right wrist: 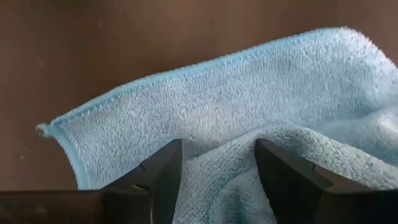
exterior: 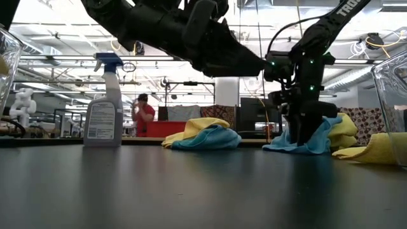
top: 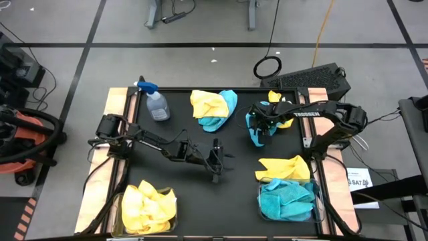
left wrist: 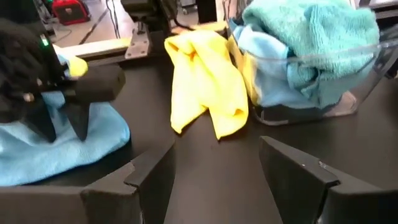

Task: Sort microfiber towel by color & place in baskets
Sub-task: Put the blue towel into the right transparent bin

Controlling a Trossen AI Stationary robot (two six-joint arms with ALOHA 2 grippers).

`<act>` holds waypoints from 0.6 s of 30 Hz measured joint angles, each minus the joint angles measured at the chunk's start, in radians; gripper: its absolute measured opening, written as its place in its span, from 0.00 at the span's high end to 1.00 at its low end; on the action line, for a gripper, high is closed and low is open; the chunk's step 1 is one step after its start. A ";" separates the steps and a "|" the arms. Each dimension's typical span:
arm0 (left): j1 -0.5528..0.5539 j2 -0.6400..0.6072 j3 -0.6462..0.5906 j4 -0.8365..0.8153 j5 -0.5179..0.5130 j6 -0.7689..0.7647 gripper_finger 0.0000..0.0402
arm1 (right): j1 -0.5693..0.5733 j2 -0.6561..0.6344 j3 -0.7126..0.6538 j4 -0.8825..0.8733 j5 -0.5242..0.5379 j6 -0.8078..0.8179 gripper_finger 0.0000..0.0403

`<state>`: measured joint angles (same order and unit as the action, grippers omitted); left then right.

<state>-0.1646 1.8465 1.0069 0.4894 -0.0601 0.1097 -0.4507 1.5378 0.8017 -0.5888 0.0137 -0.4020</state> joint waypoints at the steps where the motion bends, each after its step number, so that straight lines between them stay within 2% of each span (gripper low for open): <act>1: 0.000 0.000 0.000 0.010 0.000 0.000 0.41 | 0.000 0.004 0.000 0.006 -0.003 -0.001 0.51; 10: -0.009 0.000 0.000 0.028 0.000 0.000 0.41 | 0.001 0.122 0.010 0.052 -0.023 -0.030 0.62; 14: -0.013 0.000 0.000 0.027 0.000 0.000 0.41 | 0.004 0.126 0.010 0.054 -0.037 -0.030 0.72; 18: -0.013 0.000 0.000 0.027 0.000 0.000 0.41 | 0.026 0.080 0.003 0.052 -0.034 -0.043 0.86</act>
<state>-0.1776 1.8465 1.0069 0.5165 -0.0601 0.1101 -0.4249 1.6173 0.8047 -0.5367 -0.0208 -0.4449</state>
